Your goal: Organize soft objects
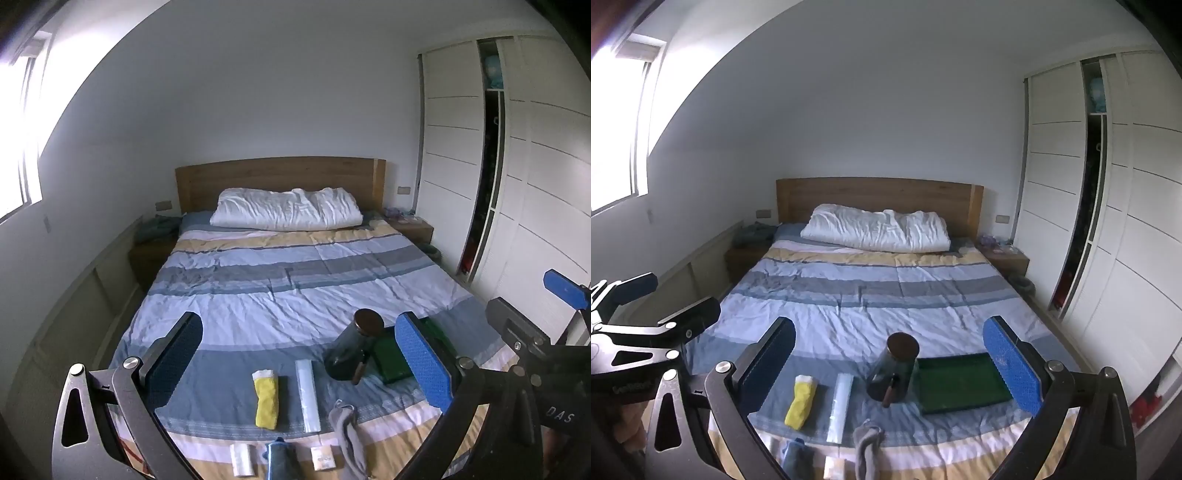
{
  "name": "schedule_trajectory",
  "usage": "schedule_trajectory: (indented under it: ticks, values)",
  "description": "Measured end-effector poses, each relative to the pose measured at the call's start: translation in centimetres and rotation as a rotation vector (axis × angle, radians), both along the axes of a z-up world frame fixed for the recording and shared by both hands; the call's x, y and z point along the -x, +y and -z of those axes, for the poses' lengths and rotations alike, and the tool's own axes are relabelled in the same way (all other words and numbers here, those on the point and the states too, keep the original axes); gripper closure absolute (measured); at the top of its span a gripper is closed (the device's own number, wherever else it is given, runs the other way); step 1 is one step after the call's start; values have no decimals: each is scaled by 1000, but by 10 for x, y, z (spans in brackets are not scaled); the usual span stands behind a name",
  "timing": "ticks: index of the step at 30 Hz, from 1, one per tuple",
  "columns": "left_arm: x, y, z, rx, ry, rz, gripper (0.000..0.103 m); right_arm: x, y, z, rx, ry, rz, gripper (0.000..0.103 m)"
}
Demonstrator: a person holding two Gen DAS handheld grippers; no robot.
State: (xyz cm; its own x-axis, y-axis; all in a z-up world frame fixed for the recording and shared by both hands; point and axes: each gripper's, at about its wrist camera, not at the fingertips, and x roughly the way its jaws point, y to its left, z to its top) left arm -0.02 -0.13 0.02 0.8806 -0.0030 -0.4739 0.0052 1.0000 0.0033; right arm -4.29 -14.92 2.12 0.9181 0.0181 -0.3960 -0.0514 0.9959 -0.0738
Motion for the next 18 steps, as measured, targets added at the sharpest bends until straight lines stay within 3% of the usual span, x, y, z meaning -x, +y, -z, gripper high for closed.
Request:
schedule_trajectory:
  ticks: [18]
  values:
    - [-3,-29,2,-22,8,89,1,13,-26,5,-30,9,75,0]
